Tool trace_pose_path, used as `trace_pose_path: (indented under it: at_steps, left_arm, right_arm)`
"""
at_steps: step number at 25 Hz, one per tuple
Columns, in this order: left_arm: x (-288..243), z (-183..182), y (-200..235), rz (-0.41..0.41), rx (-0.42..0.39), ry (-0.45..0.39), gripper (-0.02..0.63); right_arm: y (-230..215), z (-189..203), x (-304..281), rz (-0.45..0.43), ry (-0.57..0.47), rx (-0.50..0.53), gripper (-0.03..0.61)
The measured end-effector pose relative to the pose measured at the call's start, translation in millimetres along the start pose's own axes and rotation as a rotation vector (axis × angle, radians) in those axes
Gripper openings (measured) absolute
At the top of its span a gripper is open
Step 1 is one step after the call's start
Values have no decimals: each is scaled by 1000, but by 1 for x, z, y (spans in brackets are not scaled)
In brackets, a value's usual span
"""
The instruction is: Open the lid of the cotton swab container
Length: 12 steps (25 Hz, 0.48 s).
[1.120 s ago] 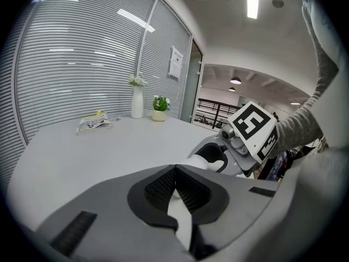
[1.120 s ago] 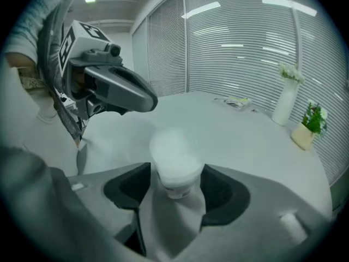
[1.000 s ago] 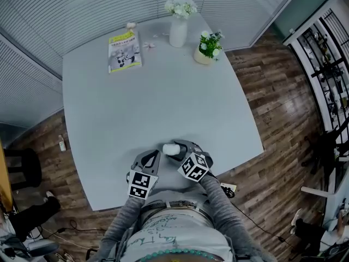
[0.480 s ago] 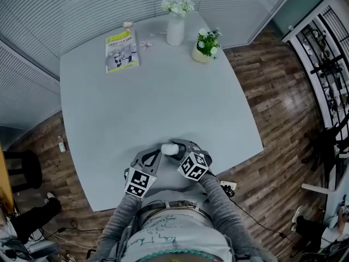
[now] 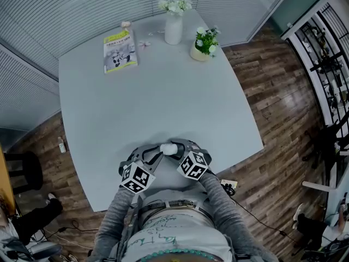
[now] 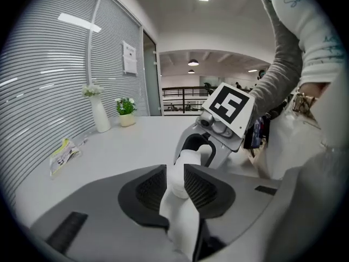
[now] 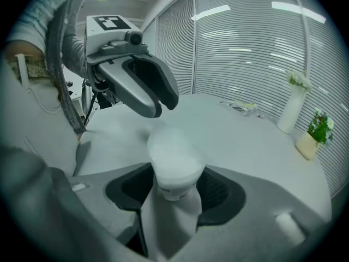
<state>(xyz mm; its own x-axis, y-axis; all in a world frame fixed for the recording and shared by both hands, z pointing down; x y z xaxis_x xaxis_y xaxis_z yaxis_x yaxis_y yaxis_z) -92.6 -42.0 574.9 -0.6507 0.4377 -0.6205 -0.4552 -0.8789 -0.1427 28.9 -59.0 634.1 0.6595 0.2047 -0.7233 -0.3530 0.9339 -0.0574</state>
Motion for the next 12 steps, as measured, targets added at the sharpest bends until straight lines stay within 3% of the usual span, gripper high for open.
trace_pose_path:
  at_steps: [6,12]
  left_arm:
    - [-8,-1,-3,106,-163,63,192]
    - [-24,-4,-7,190,-363,143,205]
  right_arm:
    - [1,0,0,-5,-2,12,245]
    - [1,1,0,-8,-2,19,244]
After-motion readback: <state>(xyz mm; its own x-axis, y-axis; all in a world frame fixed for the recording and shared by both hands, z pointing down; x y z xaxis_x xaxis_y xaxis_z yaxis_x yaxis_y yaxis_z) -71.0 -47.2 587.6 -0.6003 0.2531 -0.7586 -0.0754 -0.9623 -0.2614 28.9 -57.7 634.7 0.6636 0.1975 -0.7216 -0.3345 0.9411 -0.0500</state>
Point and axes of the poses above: the fingertips, and each gripper's own axes: x backward along the fingers, y to its left, z out of its underside, the point moved 8 cm from there along x, backward along the fingers, and after that the axes turned 7 degrees about -x, right-handed, at the moved point
